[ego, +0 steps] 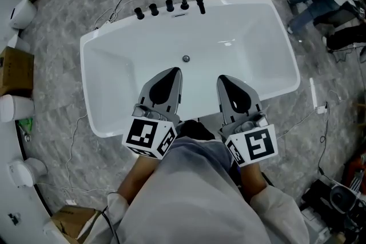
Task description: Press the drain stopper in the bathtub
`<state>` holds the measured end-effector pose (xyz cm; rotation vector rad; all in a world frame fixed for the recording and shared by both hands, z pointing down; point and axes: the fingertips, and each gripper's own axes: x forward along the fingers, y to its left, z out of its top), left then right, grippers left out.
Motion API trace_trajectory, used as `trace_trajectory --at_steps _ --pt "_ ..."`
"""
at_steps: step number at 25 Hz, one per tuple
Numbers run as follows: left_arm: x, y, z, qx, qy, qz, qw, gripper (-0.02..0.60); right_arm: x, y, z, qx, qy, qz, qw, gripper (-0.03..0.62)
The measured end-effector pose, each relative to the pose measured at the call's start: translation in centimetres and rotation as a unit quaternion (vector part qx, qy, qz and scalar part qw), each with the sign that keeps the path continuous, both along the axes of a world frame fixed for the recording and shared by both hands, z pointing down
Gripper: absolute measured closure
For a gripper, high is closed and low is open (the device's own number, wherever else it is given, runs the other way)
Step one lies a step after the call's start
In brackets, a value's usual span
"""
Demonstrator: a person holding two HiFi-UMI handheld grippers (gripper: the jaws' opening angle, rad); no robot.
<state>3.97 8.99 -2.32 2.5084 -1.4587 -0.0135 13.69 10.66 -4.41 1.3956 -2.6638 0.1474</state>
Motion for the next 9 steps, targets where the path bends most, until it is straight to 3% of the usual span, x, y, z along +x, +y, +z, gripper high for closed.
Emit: trace_trajectory --at_steps 9 --pt "-0.2 -0.6 0.8 0.0 -0.004 -0.014 0.9999 0.575 0.0 -0.7 0.9 -0.003 -0.001 -0.01 1.0 0.579"
